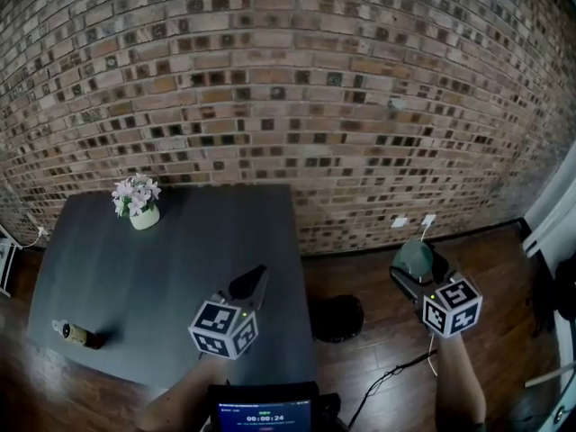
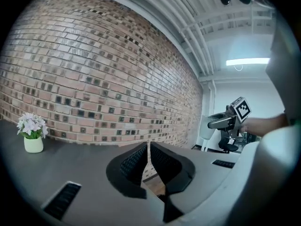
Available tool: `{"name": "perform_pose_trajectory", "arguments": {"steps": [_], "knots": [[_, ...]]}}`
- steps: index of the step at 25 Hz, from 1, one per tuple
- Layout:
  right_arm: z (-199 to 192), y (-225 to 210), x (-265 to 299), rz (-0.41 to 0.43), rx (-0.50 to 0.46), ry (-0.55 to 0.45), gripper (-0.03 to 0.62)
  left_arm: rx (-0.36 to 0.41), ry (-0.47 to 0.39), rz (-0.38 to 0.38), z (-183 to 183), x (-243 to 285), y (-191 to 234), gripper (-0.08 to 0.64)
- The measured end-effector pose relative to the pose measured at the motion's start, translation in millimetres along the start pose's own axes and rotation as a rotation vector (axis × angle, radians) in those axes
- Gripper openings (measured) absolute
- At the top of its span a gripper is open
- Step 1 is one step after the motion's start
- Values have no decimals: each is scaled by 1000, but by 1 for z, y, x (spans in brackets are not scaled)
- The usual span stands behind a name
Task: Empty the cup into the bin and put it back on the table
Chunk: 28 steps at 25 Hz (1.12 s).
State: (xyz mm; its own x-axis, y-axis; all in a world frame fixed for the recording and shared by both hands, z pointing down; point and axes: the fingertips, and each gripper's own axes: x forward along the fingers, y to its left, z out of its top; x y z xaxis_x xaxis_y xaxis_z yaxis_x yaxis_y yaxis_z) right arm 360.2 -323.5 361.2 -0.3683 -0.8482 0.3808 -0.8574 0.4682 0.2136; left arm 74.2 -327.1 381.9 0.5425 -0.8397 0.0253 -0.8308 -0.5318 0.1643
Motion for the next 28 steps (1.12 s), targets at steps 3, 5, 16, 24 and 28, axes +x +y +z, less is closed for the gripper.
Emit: {"name": "perform_pose_trajectory", "arguments": {"steps": [3,5,16,24,28], "knots": [[7,20,-5,33,29,-47,387,19,-22,-4,2,-15,-3,14],[11,35,-6,60,40,-72,387,17,-34,2,2,-26,-6,14],[8,100,-4,180,92,-134,387,13,23,171,-18,-79,8,14],[11,175,8,284,147,-166,387,-5,-13,256,-18,-123,29,14],[18,213,8,308,158,-170,387,-6,-44,278,-8,-156,49,14]]}}
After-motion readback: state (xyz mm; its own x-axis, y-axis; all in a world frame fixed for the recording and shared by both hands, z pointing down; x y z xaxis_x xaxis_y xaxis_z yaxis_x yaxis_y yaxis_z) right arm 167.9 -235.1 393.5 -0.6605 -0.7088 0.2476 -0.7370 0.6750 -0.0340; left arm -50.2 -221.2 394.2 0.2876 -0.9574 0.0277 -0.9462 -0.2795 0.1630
